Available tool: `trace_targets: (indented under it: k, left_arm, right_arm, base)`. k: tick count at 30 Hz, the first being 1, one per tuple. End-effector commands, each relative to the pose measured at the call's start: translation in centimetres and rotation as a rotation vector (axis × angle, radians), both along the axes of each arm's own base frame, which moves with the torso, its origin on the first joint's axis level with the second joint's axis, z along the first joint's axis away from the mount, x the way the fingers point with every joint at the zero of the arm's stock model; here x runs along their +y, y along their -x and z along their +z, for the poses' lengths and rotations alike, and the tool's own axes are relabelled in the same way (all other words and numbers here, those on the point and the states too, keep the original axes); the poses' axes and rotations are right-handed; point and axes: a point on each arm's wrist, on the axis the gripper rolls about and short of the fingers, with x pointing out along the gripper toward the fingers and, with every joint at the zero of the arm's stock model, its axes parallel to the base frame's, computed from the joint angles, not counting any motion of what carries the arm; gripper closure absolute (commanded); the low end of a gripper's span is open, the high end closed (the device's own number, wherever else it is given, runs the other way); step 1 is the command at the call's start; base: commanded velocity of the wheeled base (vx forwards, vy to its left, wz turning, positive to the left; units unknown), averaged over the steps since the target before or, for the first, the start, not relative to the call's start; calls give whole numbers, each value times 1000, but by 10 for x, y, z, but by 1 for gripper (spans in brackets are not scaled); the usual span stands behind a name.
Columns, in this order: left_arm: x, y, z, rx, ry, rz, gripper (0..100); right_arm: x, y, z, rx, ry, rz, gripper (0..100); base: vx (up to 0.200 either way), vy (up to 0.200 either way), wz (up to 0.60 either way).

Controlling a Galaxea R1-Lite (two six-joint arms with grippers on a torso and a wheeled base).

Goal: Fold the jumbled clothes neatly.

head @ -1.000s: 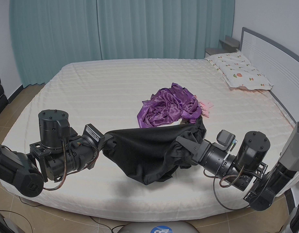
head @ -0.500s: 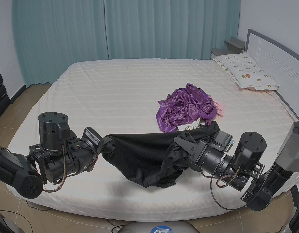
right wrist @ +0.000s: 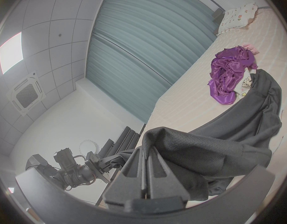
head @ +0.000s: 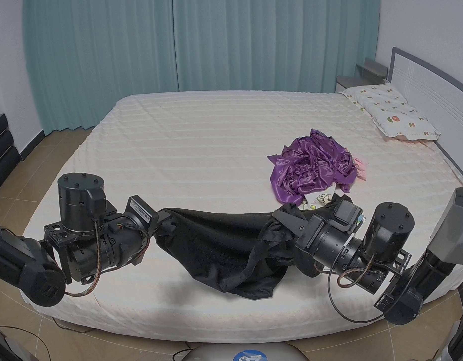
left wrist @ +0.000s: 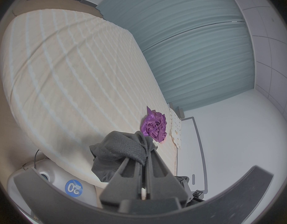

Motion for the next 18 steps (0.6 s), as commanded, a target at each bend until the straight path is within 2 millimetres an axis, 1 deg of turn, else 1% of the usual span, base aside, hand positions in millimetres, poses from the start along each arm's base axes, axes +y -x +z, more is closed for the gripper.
trace_targets:
  k: [1, 8, 12, 16, 18]
  left_arm:
    - [0, 0, 0, 0, 0, 1, 100]
    - [0, 0, -1, 7, -3, 1, 100]
    - [2, 3, 0, 16, -16, -3, 100]
    - [1, 8, 8, 13, -32, -23, 100]
    - [2, 10, 16, -5, -31, -26, 100]
  right_arm:
    - [-1, 0, 3, -18, -12, -2, 100]
    - [-2, -1, 2, -16, -9, -5, 100]
    - [-4, 0, 1, -14, 1, -14, 100]
    - [-11, 1, 0, -15, 24, -25, 100]
    - [-13, 4, 2, -19, 23, -25, 100]
  base:
    - [0, 200, 0]
    - [0, 200, 0]
    - [0, 0, 0]
    - [0, 0, 0]
    - [-200, 0, 0]
